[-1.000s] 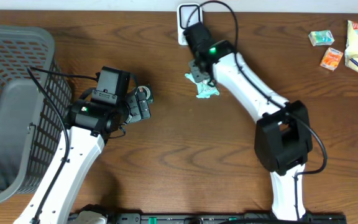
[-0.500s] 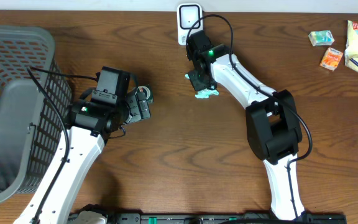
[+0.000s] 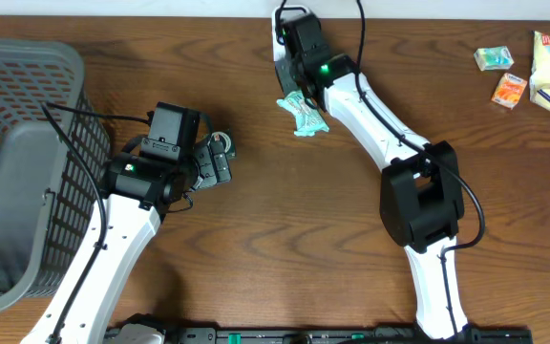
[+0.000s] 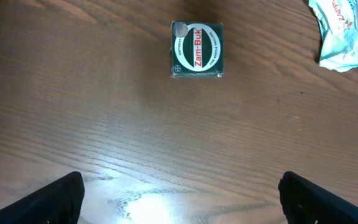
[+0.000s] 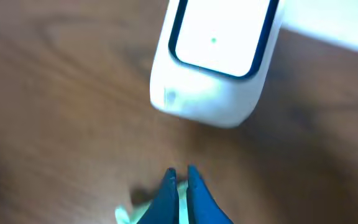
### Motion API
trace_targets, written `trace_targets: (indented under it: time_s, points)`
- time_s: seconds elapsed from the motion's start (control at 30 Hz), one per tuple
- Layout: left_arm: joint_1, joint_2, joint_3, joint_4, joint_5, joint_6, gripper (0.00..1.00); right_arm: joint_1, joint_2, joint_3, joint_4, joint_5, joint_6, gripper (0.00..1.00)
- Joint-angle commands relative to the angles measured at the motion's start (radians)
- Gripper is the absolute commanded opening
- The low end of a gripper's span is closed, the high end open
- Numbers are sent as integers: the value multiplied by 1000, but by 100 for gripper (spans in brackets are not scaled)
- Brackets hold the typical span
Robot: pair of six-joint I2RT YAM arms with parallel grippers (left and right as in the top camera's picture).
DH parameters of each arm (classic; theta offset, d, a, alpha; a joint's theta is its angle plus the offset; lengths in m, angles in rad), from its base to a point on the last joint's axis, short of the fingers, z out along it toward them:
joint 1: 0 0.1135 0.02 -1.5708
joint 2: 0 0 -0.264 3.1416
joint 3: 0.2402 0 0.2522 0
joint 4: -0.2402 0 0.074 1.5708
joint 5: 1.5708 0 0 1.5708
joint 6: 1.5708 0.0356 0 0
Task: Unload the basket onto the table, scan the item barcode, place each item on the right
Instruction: 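Rotate the held wipes pack in front of the scanner window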
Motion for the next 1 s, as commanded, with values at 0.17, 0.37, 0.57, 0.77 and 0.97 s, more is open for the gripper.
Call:
trace_targets:
  time_s: [0.17, 0.37, 0.57, 0.77, 0.97]
  points:
    - [2, -2, 13, -3, -2, -1, 98, 3, -24, 8, -233, -27, -2, 33]
    - [2, -2, 13, -3, -2, -1, 98, 3, -16, -28, -344, -43, -2, 43]
    - [2, -2, 13, -3, -2, -1, 98, 3, -15, -151, -257, -50, -2, 50]
    - [2, -2, 13, -3, -2, -1, 98, 3, -15, -263, -124, -49, 8, 31]
    - [2, -2, 13, -3, -2, -1, 98, 0, -17, -244, -93, -49, 45, 1]
